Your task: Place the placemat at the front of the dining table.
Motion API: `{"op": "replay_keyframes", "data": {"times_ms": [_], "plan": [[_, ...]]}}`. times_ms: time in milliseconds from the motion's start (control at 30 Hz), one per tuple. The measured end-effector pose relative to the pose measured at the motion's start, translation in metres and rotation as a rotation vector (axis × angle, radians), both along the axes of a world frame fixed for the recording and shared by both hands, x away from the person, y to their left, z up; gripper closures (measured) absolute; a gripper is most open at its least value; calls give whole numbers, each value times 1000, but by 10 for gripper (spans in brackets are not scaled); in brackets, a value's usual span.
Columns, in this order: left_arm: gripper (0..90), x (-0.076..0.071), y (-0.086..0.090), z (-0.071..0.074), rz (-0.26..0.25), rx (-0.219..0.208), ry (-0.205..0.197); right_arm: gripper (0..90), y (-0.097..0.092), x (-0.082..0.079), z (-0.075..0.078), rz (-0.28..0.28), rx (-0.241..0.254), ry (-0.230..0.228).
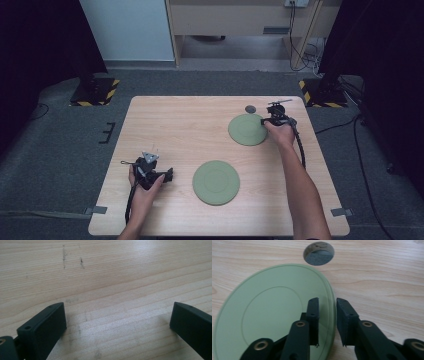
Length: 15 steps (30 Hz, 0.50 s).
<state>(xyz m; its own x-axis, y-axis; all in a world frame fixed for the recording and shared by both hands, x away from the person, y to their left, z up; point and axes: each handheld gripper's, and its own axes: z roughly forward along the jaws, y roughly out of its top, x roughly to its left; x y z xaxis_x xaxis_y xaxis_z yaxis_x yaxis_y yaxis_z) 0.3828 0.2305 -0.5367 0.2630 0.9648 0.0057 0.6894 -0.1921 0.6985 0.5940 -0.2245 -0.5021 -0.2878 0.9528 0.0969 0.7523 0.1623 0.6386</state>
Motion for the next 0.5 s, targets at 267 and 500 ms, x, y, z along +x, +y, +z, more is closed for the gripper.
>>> {"op": "replay_keyframes", "data": {"times_ms": [267, 500], "plan": [[0, 0, 0, 0, 1, 0, 0, 624, -8, -5, 4, -28, -1, -23], [0, 0, 0, 0, 0, 0, 0, 487, -10, -8, 12, -49, 4, -33]]}}
